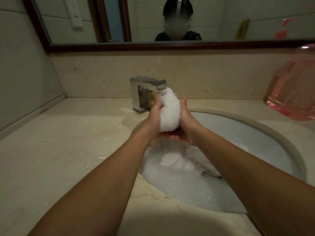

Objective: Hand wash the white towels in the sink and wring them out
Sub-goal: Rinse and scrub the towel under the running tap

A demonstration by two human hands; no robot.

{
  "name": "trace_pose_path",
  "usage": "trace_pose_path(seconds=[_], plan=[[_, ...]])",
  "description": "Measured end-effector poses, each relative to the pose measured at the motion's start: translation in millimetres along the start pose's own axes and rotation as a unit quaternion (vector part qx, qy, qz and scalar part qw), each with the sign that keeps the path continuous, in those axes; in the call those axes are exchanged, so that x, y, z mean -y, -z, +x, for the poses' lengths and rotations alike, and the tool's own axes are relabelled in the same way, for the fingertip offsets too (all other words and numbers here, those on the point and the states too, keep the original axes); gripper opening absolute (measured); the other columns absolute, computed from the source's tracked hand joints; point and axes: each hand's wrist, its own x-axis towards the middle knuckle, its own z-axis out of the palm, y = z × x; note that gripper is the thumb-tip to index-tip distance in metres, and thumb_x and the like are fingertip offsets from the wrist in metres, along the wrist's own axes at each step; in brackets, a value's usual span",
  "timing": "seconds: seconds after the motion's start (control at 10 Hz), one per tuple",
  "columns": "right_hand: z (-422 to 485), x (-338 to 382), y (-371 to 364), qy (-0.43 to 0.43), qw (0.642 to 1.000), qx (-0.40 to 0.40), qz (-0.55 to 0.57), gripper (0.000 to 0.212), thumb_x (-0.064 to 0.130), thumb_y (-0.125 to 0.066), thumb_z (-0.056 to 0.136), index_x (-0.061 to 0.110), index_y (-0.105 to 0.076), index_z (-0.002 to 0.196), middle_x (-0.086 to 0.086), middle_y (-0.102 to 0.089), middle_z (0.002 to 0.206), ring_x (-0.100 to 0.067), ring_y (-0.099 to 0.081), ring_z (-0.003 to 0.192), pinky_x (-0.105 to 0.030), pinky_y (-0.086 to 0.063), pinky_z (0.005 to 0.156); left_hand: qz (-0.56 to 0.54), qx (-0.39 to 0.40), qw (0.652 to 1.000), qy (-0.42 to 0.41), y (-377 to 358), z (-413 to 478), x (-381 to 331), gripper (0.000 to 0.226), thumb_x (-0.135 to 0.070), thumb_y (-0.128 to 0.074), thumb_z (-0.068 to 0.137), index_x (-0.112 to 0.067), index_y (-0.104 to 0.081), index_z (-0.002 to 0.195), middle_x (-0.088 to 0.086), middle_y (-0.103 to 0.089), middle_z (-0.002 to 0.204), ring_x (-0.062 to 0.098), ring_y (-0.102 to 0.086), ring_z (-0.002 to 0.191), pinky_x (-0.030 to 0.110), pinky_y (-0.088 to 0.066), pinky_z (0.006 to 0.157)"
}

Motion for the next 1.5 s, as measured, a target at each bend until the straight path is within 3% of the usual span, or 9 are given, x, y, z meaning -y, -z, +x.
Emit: trace_pose_path(seconds=[0.2, 0.4, 0.5, 0.6, 0.7, 0.9, 1.1, 1.3, 1.5], plan=[[11, 6, -7, 0.016, 0.992, -0.126, 0.022, 0.093, 0.083, -0.053, 0.091, 0.011, -0.037, 0.149, -0.022, -0.073, 0.116, -0.036, -0.077, 0.086, -0.045, -0.067, 0.063, -0.110, -0.024, 0.994, -0.017, 10, 5, -2, 0.058, -0.059, -0.031, 0.111, -0.020, -0.074, 0.111, 0.009, -0.080, 0.099, 0.031, -0.073, 0.097, 0.043, -0.057, 0.077], [10, 2, -10, 0.026, 0.989, -0.034, 0.142, 0.117, 0.111, -0.042, 0.059, 0.022, -0.073, 0.129, -0.016, -0.077, 0.122, -0.037, -0.076, 0.108, -0.049, -0.064, 0.085, -0.078, -0.058, 0.991, -0.095, 14, 11, -2, 0.045, -0.045, -0.044, 0.110, -0.014, -0.074, 0.117, 0.009, -0.081, 0.109, 0.032, -0.075, 0.107, 0.048, -0.060, 0.096], [0, -5, -15, 0.049, 0.961, 0.017, 0.271, 0.072, 0.075, -0.064, 0.091, 0.012, -0.073, 0.125, -0.014, -0.080, 0.112, -0.033, -0.078, 0.104, -0.050, -0.059, 0.099, -0.007, -0.089, 0.986, -0.139, 10, 6, -2, 0.055, -0.052, -0.061, 0.097, -0.007, -0.070, 0.128, 0.015, -0.078, 0.116, 0.035, -0.076, 0.107, 0.052, -0.062, 0.095], [3, -12, -10, 0.064, 0.967, 0.022, 0.245, 0.056, 0.069, -0.062, 0.096, 0.017, -0.071, 0.114, -0.007, -0.079, 0.103, -0.033, -0.075, 0.113, -0.043, -0.058, 0.081, 0.021, -0.081, 0.993, -0.083, 7, 7, 2, 0.072, -0.075, -0.060, 0.091, -0.013, -0.072, 0.126, 0.010, -0.079, 0.116, 0.029, -0.077, 0.104, 0.044, -0.063, 0.091], [6, -10, 3, 0.098, 0.981, 0.013, 0.170, 0.063, 0.072, -0.051, 0.100, 0.018, -0.065, 0.130, -0.006, -0.072, 0.108, -0.030, -0.069, 0.119, -0.043, -0.057, 0.080, 0.060, -0.108, 0.991, -0.053, 19, 60, 22, 0.128, -0.112, -0.041, 0.046, -0.029, -0.062, 0.140, 0.005, -0.071, 0.133, 0.028, -0.071, 0.117, 0.049, -0.057, 0.103], [10, -5, -11, 0.114, 0.983, 0.000, 0.141, 0.110, 0.097, -0.061, 0.062, 0.019, -0.066, 0.139, -0.012, -0.074, 0.132, -0.034, -0.071, 0.123, -0.054, -0.052, 0.111, 0.038, -0.140, 0.986, -0.084, 12, 29, 1, 0.081, -0.078, -0.050, 0.092, -0.014, -0.048, 0.142, 0.012, -0.068, 0.127, 0.031, -0.072, 0.107, 0.040, -0.061, 0.081], [28, -4, -12, 0.040, 0.983, -0.111, 0.139, 0.166, 0.109, -0.052, 0.028, 0.021, -0.027, 0.166, -0.009, -0.060, 0.148, -0.037, -0.067, 0.123, -0.054, -0.059, 0.102, -0.035, -0.186, 0.978, -0.092, 21, 38, 3, 0.070, -0.069, -0.036, 0.104, -0.019, -0.049, 0.151, 0.009, -0.063, 0.143, 0.034, -0.064, 0.125, 0.053, -0.054, 0.107], [27, -10, -9, 0.086, 0.979, -0.011, 0.186, 0.070, 0.077, -0.056, 0.093, 0.023, -0.069, 0.135, -0.011, -0.079, 0.121, -0.034, -0.077, 0.110, -0.055, -0.058, 0.105, -0.009, -0.187, 0.972, -0.140, 22, 41, 2, 0.099, -0.089, -0.027, 0.081, -0.036, -0.028, 0.164, -0.002, -0.034, 0.169, 0.029, -0.038, 0.152, 0.056, -0.035, 0.123], [19, -6, -12, 0.092, 0.985, -0.032, 0.145, 0.077, 0.083, -0.048, 0.086, 0.025, -0.075, 0.130, -0.006, -0.080, 0.118, -0.032, -0.074, 0.113, -0.048, -0.055, 0.106, -0.068, -0.101, 0.992, -0.041, 59, 121, 28, 0.129, -0.116, -0.049, 0.036, -0.051, -0.051, 0.148, -0.006, -0.052, 0.159, 0.034, -0.050, 0.144, 0.063, -0.041, 0.112]])
